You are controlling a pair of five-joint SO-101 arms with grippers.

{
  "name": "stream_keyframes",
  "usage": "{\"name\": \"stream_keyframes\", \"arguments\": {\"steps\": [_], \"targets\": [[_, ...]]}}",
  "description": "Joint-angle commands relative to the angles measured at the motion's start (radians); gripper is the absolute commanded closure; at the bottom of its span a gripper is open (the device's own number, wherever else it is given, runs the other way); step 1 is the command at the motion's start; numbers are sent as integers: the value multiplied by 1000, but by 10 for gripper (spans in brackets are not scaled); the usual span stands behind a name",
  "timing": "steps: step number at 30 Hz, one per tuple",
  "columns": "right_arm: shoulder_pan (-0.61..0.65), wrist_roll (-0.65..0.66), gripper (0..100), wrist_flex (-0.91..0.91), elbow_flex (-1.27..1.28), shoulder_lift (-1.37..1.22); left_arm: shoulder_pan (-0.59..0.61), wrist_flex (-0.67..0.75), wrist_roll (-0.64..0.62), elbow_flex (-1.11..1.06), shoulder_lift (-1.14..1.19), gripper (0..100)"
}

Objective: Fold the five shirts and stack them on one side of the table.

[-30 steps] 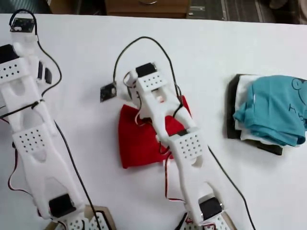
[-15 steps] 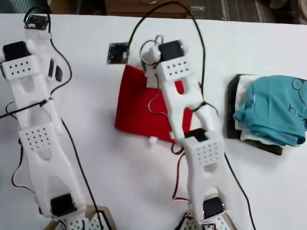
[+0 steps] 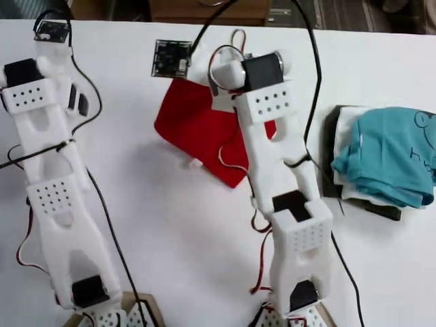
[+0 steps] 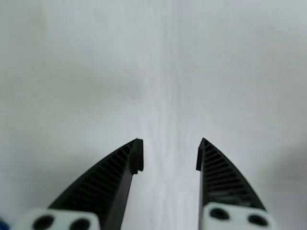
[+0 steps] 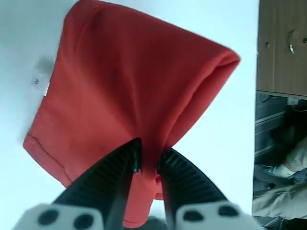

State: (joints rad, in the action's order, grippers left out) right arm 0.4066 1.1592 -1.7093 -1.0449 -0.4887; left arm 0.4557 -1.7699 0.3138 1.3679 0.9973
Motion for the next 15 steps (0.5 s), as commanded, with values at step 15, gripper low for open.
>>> {"name": "stream_keyframes", "arguments": {"steps": [15], "targets": [[-177, -104, 981, -2, -60, 401, -11, 6, -6, 45, -17, 793]]}}
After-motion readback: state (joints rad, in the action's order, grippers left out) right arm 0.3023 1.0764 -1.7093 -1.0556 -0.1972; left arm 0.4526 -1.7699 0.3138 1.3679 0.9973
